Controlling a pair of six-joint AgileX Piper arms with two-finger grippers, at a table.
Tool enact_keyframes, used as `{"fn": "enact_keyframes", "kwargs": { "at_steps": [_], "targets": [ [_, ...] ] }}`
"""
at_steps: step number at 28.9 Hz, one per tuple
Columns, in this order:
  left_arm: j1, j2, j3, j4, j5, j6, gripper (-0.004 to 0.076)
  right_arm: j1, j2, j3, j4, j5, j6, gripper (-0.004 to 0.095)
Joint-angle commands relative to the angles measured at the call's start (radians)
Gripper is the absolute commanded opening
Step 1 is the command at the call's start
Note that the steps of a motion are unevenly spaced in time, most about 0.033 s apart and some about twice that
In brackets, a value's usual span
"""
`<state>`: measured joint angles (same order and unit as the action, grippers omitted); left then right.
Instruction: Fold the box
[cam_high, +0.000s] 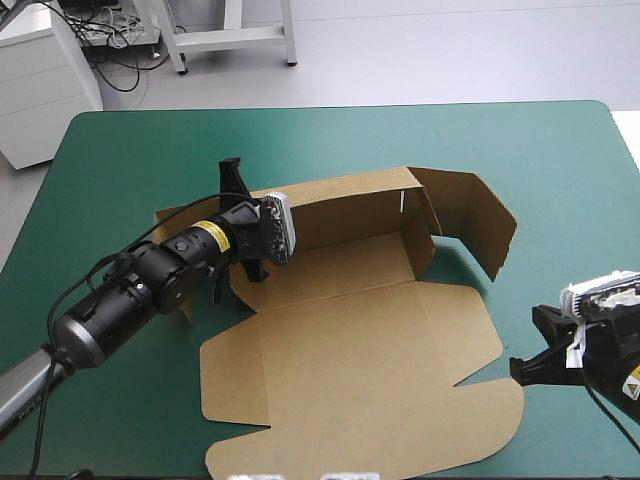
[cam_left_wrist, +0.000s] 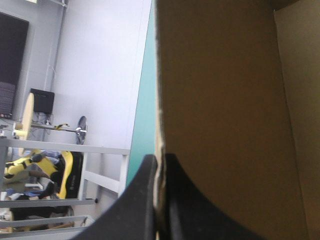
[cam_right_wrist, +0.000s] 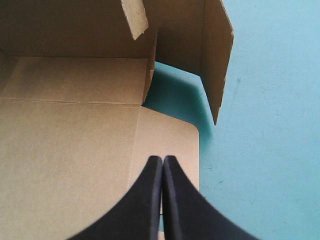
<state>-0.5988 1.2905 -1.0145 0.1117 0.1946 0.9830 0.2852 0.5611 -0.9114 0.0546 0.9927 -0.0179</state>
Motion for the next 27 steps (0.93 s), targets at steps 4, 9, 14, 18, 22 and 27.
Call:
{"fn": "enact_keyframes", "kwargs": {
  "at_steps": [4,9,14,18,22,27],
  "targets": [
    [-0.034,-0.038,0.074,0.124,-0.22,-0.006,-0.0032,-0.001,0.006,-0.022,0.0,-0.104,0.027,-0.0018],
    [-0.034,-0.038,0.139,0.162,-0.376,0.005,-0.0032,-0.001,0.008,-0.026,0.0,-0.134,0.04,-0.0018],
    [-0.034,-0.038,0.212,0.162,-0.463,0.052,-0.0032,-0.001,0.032,-0.053,0.002,-0.134,0.073,-0.0018],
    [-0.032,-0.038,0.262,0.156,-0.56,0.081,-0.0032,-0.001,0.098,-0.115,0.002,-0.128,0.073,-0.0017],
    [-0.032,-0.038,0.265,0.104,-0.563,0.094,-0.0032,-0.001,0.172,-0.193,-0.023,-0.13,0.064,0.0017],
    [-0.032,-0.038,0.265,0.083,-0.561,0.121,-0.0032,-0.001,0.274,-0.311,-0.133,-0.151,0.067,0.0339]
  ]
}}
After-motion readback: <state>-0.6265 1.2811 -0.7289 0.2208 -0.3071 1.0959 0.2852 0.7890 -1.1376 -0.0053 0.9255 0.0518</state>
